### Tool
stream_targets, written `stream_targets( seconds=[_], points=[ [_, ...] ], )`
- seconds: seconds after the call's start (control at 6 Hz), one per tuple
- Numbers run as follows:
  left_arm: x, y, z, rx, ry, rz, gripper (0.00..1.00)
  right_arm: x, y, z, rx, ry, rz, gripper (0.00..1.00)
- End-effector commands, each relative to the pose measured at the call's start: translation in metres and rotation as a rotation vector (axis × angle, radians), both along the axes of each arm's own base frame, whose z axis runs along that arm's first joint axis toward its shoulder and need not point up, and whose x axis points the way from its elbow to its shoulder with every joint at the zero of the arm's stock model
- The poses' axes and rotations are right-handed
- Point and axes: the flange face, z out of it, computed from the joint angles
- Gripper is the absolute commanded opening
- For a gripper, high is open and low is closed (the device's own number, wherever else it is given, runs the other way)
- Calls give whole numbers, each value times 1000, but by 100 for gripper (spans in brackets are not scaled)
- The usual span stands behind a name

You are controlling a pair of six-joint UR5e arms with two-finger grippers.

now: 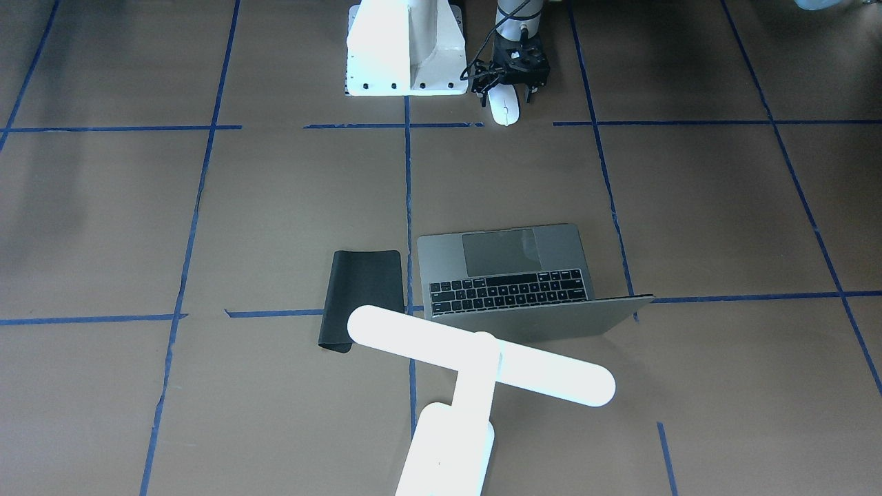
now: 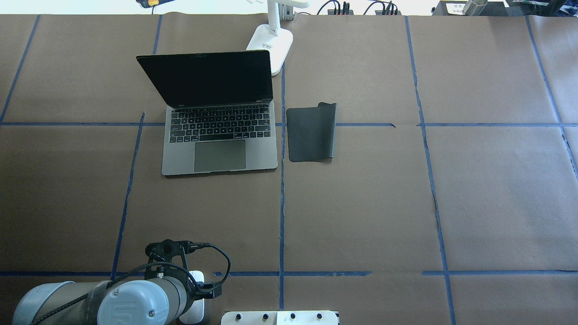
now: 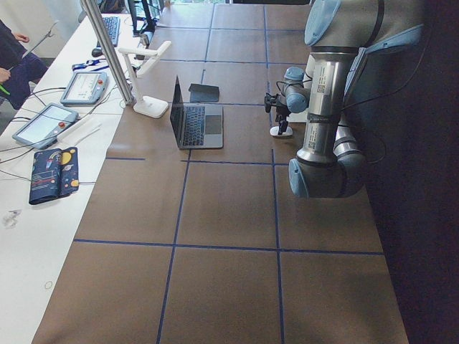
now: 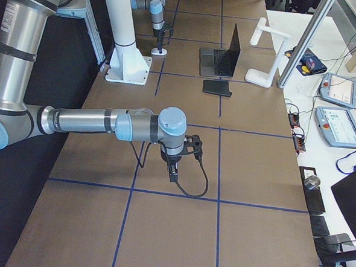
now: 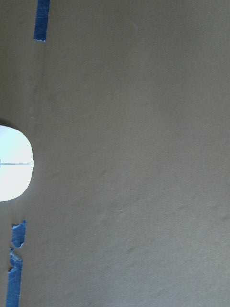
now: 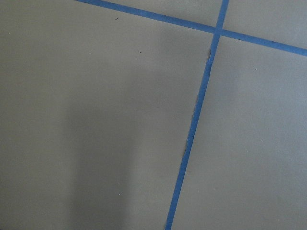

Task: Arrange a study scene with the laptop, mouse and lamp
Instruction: 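Move the left gripper to the white mouse and grasp it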

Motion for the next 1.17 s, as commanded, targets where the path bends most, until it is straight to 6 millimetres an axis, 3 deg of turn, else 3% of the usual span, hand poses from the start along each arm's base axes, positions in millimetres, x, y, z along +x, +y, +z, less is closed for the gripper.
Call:
stream_targets(
  seconds=[0.0,0.5,1.0],
  points=[
    [3,14,0,-1,2,27,100,0,0,1,-2,2,0,100],
    [6,14,5,-4,-9,29,100,0,0,4,-6,2,0,100],
    [6,15,6,-5,-14,29,88,0,0,4,-6,5,-1,100]
  ],
)
